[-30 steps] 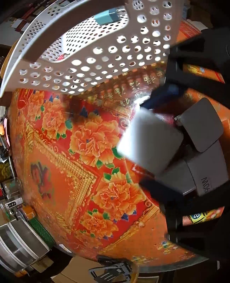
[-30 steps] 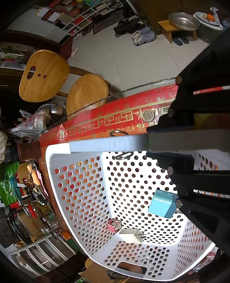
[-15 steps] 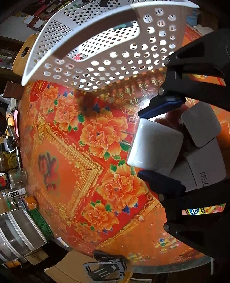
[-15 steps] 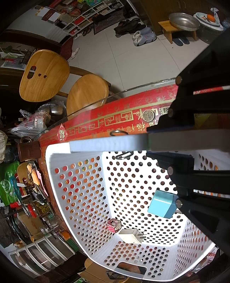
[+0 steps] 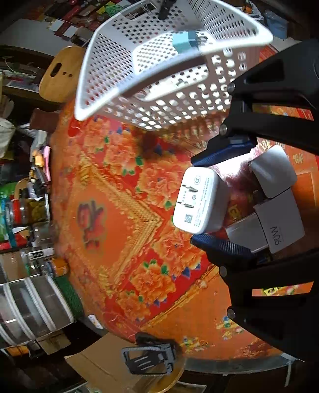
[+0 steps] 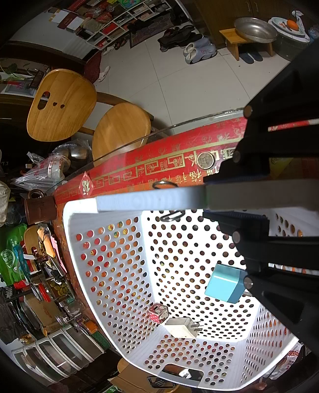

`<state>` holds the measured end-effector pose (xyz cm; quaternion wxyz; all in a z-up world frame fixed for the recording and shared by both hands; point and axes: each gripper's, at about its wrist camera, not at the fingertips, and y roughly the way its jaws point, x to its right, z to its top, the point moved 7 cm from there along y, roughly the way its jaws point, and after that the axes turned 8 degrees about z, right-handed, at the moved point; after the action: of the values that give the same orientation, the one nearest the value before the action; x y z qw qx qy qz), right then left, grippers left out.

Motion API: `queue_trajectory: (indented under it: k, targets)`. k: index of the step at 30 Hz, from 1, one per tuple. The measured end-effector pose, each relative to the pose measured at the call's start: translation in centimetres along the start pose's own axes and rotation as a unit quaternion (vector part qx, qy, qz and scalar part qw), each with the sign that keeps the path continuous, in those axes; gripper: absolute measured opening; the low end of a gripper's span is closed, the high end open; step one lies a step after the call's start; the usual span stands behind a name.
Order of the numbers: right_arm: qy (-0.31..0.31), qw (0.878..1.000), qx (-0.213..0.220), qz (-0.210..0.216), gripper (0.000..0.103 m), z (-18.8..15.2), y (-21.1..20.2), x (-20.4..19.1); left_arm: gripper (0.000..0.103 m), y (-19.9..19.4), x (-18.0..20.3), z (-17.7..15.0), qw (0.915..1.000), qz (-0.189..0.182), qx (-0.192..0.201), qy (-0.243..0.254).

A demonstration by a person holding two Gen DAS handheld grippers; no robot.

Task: Organize rigid objects
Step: 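Grasp a small white charger from the pile with the left tool, then carry the white charger into the basket and open the left tool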

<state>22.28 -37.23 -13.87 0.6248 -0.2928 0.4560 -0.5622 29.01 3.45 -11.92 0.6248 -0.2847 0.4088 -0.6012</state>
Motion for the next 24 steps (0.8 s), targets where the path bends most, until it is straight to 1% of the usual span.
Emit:
queue_trajectory:
  k: [3,6,8,10,13,15,17,19,24]
  targets:
    - [0.000,1.000,0.000,0.000,0.019,0.0,0.0,0.0,0.055,-2.6,0.5,1.3,0.9997,0.000,0.024,0.006]
    - [-0.001,1.000,0.000,0.000,0.019,0.0,0.0,0.0,0.055,-5.6,1.8,2.9,0.9985,-0.006,0.050,0.019]
    - [0.000,1.000,0.000,0.000,0.019,0.0,0.0,0.0,0.055,-7.9,3.3,4.3,0.9970,-0.013,0.069,0.032]
    - [0.000,1.000,0.000,0.001,0.019,0.0,0.0,0.0,0.055,-9.4,4.9,5.5,0.9956,-0.019,0.081,0.044]
    - [0.000,1.000,0.000,0.001,0.019,0.0,0.0,0.0,0.055,-10.9,8.1,7.2,0.9932,-0.040,0.088,0.065]
    - [0.001,1.000,0.001,0.001,0.019,0.0,0.0,0.0,0.055,-11.0,10.8,7.9,0.9917,-0.048,0.084,0.085]
    - [0.000,1.000,0.001,0.000,0.019,0.0,0.0,0.0,0.055,-10.3,13.5,8.2,0.9904,-0.059,0.068,0.105]
    - [0.000,1.000,0.001,0.000,0.019,0.0,0.0,0.0,0.055,-9.2,16.5,8.3,0.9879,-0.071,0.051,0.128]
    - [0.000,1.000,0.000,0.000,0.019,0.0,0.0,0.0,0.055,-5.4,22.7,7.5,0.9807,-0.078,-0.002,0.180]
